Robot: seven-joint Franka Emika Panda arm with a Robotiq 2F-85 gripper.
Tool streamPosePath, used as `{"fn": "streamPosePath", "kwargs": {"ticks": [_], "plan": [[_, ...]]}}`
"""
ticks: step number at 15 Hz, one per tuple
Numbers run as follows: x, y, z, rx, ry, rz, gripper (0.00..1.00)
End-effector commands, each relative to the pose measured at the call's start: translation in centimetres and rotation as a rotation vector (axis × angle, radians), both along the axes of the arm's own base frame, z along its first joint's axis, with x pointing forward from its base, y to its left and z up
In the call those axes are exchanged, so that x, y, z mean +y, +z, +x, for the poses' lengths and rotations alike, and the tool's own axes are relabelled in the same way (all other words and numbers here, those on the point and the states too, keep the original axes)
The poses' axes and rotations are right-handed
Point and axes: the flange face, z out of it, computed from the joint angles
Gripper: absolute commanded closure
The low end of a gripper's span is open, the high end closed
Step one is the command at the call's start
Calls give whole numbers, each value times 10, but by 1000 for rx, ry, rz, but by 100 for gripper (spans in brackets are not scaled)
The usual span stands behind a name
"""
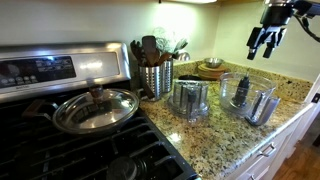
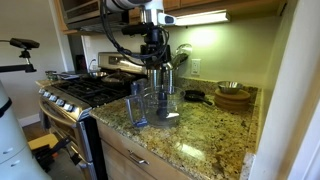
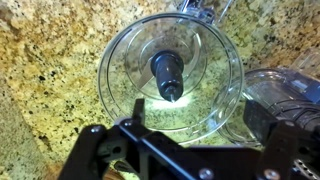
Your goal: Take the blades out of the food processor
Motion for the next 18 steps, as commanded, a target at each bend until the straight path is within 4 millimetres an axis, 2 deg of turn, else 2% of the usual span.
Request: {"fn": "streamPosePath", "kwargs": {"ticks": [1, 6, 12, 18], "plan": [[-3, -15, 24, 13, -40, -24, 0], [-6, -45, 34, 50, -73, -11, 0], [-14, -71, 38, 73, -101, 9, 0], [-11, -75, 34, 96, -81, 3, 0]]}}
